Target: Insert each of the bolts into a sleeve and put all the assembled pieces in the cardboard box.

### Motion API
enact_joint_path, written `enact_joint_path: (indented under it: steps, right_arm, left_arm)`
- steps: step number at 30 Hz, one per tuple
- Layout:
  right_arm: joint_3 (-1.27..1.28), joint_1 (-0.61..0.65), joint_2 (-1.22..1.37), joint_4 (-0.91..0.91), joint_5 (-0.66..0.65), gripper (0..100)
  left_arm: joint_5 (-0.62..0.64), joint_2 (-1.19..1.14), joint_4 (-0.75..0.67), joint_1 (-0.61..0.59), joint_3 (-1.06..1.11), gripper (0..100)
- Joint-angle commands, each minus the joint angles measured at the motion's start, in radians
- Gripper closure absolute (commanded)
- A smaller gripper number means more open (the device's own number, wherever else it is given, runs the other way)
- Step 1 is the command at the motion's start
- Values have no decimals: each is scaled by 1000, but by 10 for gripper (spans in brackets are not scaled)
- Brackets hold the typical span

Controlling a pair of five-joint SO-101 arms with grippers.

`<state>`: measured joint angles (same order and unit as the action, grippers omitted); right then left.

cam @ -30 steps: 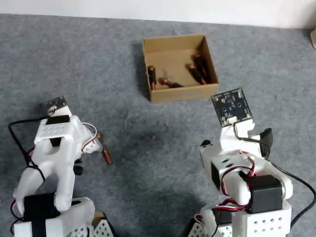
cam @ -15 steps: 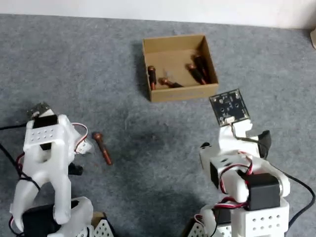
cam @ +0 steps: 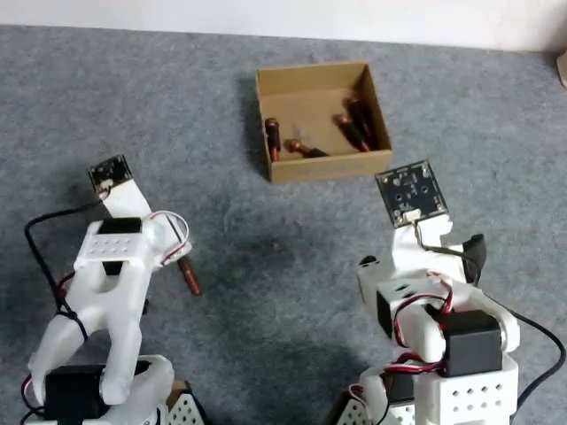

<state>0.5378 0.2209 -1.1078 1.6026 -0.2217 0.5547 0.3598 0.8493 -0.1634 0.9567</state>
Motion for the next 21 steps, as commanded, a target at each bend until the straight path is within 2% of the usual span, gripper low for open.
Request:
enact_joint_path:
  steps: [1,6,15,21]
  right_arm:
    - [-1,-10,-5,-25,-12,488]
    - [1,-10,-5,-25,-12,488]
    - [2,-10,-5,-25,-12,488]
    - [2,-10,-5,-25,-12,488]
  left_arm:
    - [-11,-2,-58,28,31,762]
    - [-11,-2,-74,68,71,763]
    - [-9,-10,-75,71,71,770]
    - [-9,-134,-66,67,-7,899]
